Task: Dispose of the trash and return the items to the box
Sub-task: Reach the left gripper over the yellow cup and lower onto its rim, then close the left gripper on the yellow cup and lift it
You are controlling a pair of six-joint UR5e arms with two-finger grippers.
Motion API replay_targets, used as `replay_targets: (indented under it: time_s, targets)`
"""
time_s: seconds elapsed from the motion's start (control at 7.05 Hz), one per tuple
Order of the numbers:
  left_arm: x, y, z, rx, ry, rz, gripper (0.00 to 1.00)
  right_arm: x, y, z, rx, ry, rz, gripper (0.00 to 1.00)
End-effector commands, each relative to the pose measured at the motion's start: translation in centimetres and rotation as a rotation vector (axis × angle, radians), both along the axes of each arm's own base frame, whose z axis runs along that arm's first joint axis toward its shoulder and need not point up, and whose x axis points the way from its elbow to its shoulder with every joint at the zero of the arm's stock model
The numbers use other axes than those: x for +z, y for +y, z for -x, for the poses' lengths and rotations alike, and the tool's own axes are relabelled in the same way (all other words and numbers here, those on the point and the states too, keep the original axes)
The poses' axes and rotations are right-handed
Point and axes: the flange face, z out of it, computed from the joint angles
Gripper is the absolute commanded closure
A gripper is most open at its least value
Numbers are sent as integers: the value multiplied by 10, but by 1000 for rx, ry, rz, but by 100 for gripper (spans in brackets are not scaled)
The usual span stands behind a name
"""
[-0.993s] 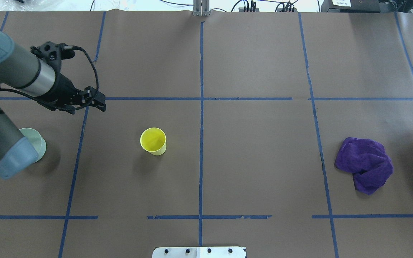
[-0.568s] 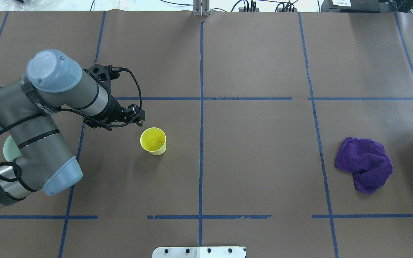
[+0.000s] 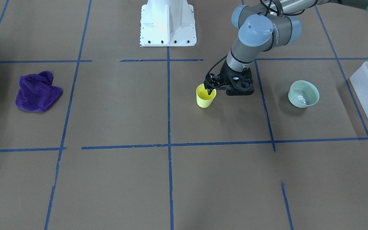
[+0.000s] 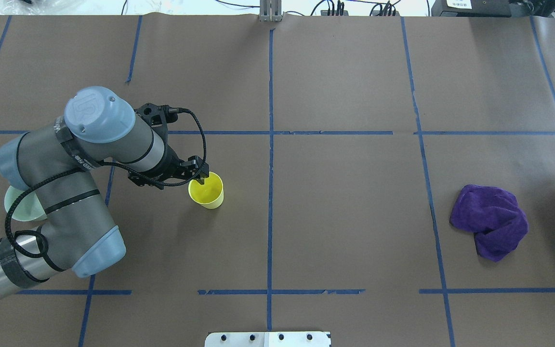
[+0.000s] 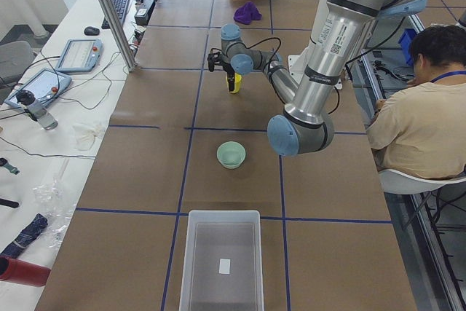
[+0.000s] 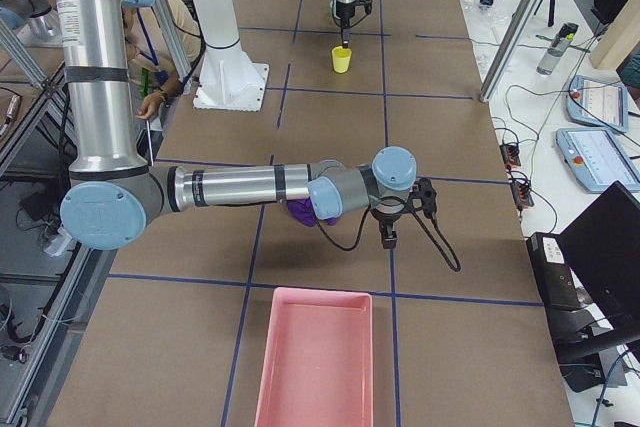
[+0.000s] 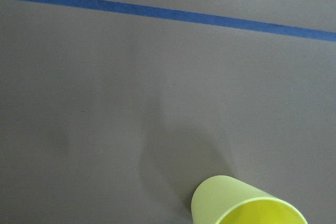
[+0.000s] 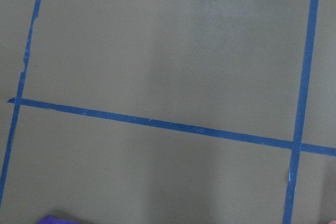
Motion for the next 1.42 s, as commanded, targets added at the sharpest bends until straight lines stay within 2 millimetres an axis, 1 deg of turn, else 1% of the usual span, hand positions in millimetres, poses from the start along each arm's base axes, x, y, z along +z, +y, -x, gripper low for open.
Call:
replay_targets:
  time_s: [0.0,0.14,0.28,0.43,0.57,0.71,0.85,0.99,1.14,1.28]
  targets:
    - [9,6,-13,20,-13,8,0,4,2,0,-1,-2,9,0]
    - [19,3,-24,30,-32,18,0,5,2,0,-1,-2,10,0]
    - [21,6,-28,37,-19,9,6,8,2,0,-1,-1,15,0]
    - [21,6,-30,38,-12,8,26,8,2,0,-1,-1,16,0]
    - [18,7,-32,40,-8,8,79,8,2,0,-1,-1,16,0]
    - [17,8,-33,43,-5,7,100,9,2,1,-3,0,19,0]
    - [13,12,-36,45,21,-3,100,12,2,2,-4,0,24,0]
    - [8,14,-34,26,41,11,100,10,1,3,-8,0,18,0]
    - [-12,19,-22,16,80,-3,100,6,-1,13,-24,0,14,0]
    - [-45,4,26,-56,141,-32,100,4,-1,13,-24,-1,9,0]
